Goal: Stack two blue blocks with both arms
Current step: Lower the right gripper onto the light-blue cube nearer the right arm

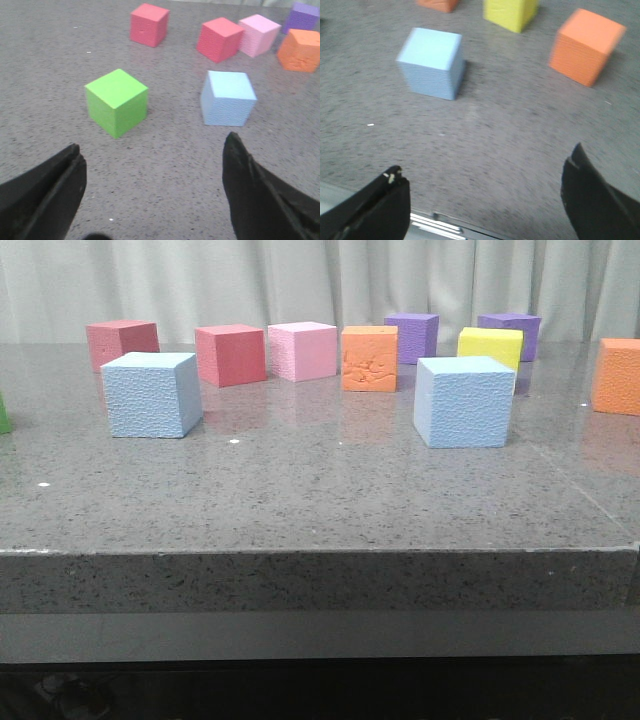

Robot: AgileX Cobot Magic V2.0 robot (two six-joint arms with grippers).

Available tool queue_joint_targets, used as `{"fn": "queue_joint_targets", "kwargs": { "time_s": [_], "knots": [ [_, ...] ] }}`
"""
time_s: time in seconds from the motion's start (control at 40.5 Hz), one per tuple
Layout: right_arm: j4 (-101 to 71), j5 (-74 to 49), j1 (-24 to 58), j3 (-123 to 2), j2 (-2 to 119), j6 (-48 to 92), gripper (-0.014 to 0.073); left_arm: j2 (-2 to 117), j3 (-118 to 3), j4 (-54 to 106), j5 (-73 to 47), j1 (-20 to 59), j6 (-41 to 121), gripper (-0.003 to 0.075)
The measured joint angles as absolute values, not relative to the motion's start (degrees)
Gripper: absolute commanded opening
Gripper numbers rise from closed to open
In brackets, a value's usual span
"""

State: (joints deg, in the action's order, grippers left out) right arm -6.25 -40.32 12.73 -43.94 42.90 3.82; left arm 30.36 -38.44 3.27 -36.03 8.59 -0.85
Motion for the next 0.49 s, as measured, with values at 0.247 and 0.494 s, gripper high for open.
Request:
{"fn": "queue_joint_targets", "kwargs": {
  "time_s": [0.247, 0.494],
  "knots": [
    [-4.4, -42.7, 23.9, -55.8, 59.6, -0.5, 0.0555, 30.5, -38.4, 0.0, -36.0, 12.3, -0.8, 0.0554],
    [10.7, -44.6, 27.8, -67.1, 76.3, -20.6, 0.0552, 30.8, -38.4, -1.0, -36.0, 12.3, -0.8, 0.0554]
  ]
}}
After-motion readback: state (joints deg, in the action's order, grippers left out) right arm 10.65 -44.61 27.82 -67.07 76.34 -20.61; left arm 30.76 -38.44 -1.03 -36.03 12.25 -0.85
